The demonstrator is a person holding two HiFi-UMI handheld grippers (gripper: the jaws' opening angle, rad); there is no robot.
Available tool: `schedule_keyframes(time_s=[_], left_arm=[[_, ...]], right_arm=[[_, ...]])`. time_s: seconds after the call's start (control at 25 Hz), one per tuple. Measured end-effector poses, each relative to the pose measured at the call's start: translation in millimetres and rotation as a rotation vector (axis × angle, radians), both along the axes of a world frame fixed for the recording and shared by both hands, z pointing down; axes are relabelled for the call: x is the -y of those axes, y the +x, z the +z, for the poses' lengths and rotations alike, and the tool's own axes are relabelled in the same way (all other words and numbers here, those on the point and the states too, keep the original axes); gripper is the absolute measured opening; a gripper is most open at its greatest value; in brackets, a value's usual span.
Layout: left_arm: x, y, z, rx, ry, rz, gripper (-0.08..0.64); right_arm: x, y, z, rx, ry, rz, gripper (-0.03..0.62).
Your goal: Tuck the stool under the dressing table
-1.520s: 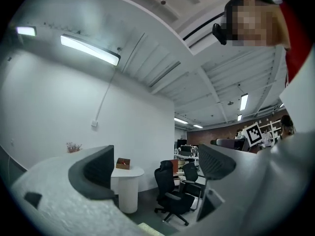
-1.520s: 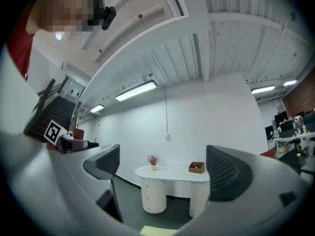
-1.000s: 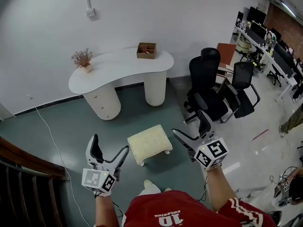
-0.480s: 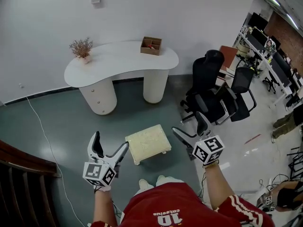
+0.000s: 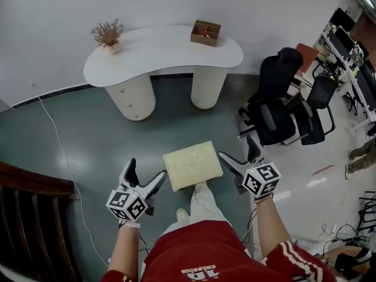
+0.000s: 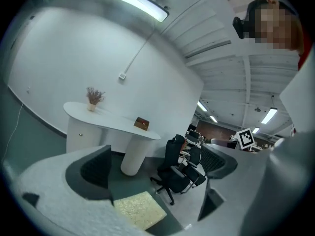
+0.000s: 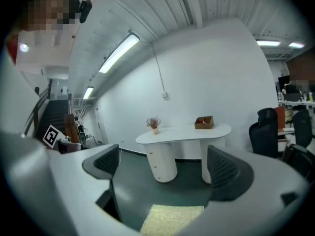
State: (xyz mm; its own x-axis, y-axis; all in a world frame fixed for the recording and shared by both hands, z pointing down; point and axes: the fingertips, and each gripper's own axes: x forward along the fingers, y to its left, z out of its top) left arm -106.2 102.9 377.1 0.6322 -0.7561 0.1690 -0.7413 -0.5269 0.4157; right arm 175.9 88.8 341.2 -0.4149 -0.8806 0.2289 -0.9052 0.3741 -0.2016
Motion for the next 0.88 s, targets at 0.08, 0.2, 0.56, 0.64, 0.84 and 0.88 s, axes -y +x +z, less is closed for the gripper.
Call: schedule_keyframes(time_s=[0.08,0.2,0.56,0.64,0.84,0.88], left_arm=[[11,-2,26,-0.028,-0.052,-0.012,0.566],[28,-7,53,-0.070,-0.073,-0.027,0.566],[93,22,195,0.118,-0.130,0.054,0.566],[106,18,236,0.094,-0.208,0.024,0.565],[114,19,342,0.053,-0.400,-0.012,0.559],[111,22,362,0.059,-0.428,-0.009,0.560]], right_arm=[[18,7,27,0.009,-0.027,-0.003,0.548],[46,14,75,0.007,-0.096,-0.021,0.548],[119,24,222,0.018,-0.300,-0.108,0.540],[128,23,259,0.015,-0.337,-0.131,0.540],[130,30,370,0.034,-0.501,-0.171,0.535],[128,33,392,0.036,-0.535,-0.174,0.534]])
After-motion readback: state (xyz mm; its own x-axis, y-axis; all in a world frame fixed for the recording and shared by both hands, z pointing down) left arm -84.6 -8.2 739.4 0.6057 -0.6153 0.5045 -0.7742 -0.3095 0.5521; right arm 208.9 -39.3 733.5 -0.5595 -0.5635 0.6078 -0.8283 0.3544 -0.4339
